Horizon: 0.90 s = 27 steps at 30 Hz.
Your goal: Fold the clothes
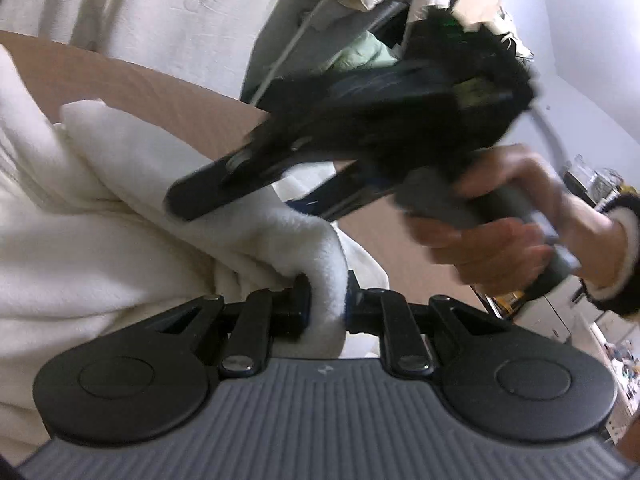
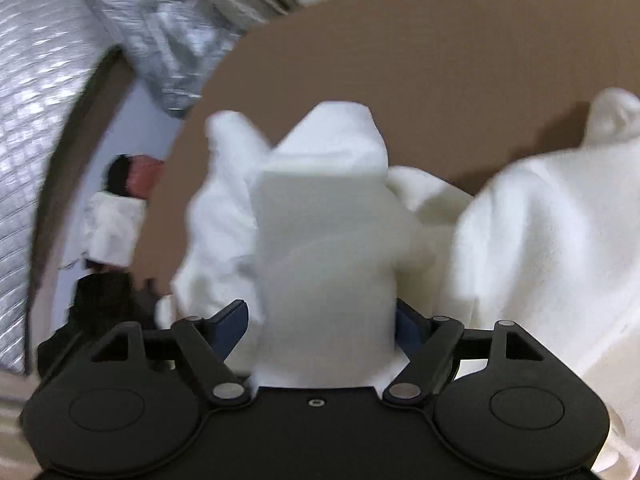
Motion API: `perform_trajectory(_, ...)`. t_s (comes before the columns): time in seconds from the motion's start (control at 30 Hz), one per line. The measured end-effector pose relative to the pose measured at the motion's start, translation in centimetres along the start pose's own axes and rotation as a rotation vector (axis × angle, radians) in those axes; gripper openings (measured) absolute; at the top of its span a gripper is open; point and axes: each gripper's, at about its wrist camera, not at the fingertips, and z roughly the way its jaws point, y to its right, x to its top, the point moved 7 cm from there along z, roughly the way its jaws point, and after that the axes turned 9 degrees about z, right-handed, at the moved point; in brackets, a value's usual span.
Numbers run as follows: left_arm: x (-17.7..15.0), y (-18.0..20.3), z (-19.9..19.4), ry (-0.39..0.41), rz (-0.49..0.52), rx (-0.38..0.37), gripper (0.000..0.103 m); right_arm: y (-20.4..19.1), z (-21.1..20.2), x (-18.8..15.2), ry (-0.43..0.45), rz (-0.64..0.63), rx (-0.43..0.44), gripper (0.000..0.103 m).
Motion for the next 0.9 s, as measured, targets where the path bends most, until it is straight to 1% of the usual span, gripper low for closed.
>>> perform_trajectory(0.03, 0.1, -0.2, -0.3, 0.007, -0.001, 0.003, 0.015, -0.1, 0.0, 0.1, 0.027, -0.054, -0.041, 0.041)
perform_trajectory(0.07, 0.3, -0.5, -0.8, 0.018, -0.008, 0.001, 0.015, -0.3, 0.0, 0.3, 0.054, -0.108, -0.083, 0.031)
perform_trajectory(0.1, 0.5, -0.8, -1.4, 0.039, -0.02, -0.001, 0.015, -0.6, -0.4, 0.5, 0.099, -0.163, -0.114, 0.028)
perform_trajectory(0.17, 1.5, -1.5, -2.9, 0.099, -0.05, -0.005, 0.017, -1.7, -3.1, 0.7, 0.254, -0.265, -0.146, 0.027)
perform_trajectory(0.2, 1.9, -1.8, -3.8, 0.134, -0.063, -0.007, 0.02, -2.1, -4.4, 1.0, 0.316, -0.303, -0.199, 0.026)
perform_trajectory(0.23, 2.3, -2.2, -4.7, 0.172, -0.077, -0.001, 0.03, -2.4, -6.0, 1.2, 0.384, -0.339, -0.261, 0.026)
perform_trajectory(0.3, 2.8, -3.5, -6.1, 0.222, -0.119, 0.031, 0.046, -2.7, -8.9, 1.5, 0.458, -0.364, -0.332, 0.026)
perform_trajectory(0.37, 3.1, -5.0, -7.1, 0.254, -0.17, 0.08, 0.046, -2.3, -12.7, 1.6, 0.529, -0.324, -0.373, 0.026)
perform_trajectory(0.4, 3.1, -5.8, -7.5, 0.252, -0.189, 0.115, 0.046, -2.2, -14.6, 1.2, 0.563, -0.295, -0.379, 0.026)
perform_trajectory(0.43, 3.1, -6.5, -7.8, 0.245, -0.204, 0.154, 0.046, -2.1, -16.5, 0.2, 0.597, -0.263, -0.373, 0.026)
perform_trajectory(0.5, 3.1, -7.3, -8.2, 0.231, -0.21, 0.213, 0.046, -1.5, -18.9, -2.4, 0.614, -0.21, -0.332, 0.026)
perform_trajectory(0.53, 3.1, -7.6, -8.4, 0.224, -0.21, 0.24, 0.046, -1.0, -19.5, -4.4, 0.594, -0.175, -0.305, 0.026)
perform_trajectory(0.57, 3.0, -7.7, -8.6, 0.214, -0.215, 0.252, 0.046, -0.5, -19.2, -6.2, 0.553, -0.141, -0.282, 0.026)
perform_trajectory(0.63, 2.7, -7.9, -8.8, 0.187, -0.224, 0.262, 0.053, 0.8, -17.1, -9.9, 0.422, -0.066, -0.23, 0.027)
perform_trajectory(0.7, 2.5, -7.7, -8.8, 0.157, -0.21, 0.296, 0.053, 1.9, -14.9, -13.6, 0.288, 0.004, -0.181, 0.027)
perform_trajectory(0.73, 2.5, -7.7, -8.9, 0.144, -0.196, 0.323, 0.053, 2.1, -13.2, -15.1, 0.214, 0.018, -0.165, 0.027)
perform_trajectory(0.77, 2.5, -7.6, -8.9, 0.132, -0.184, 0.351, 0.053, 2.2, -11.5, -16.7, 0.141, 0.01, -0.154, 0.027)
perform_trajectory(0.83, 2.4, -7.5, -8.8, 0.107, -0.16, 0.407, 0.055, 1.9, -8.6, -19.4, 0.008, -0.049, -0.155, 0.028)
perform_trajectory(0.9, 2.1, -7.8, -9.0, 0.089, -0.158, 0.447, 0.055, 1.0, -6.8, -21.7, -0.124, -0.113, -0.138, 0.028)
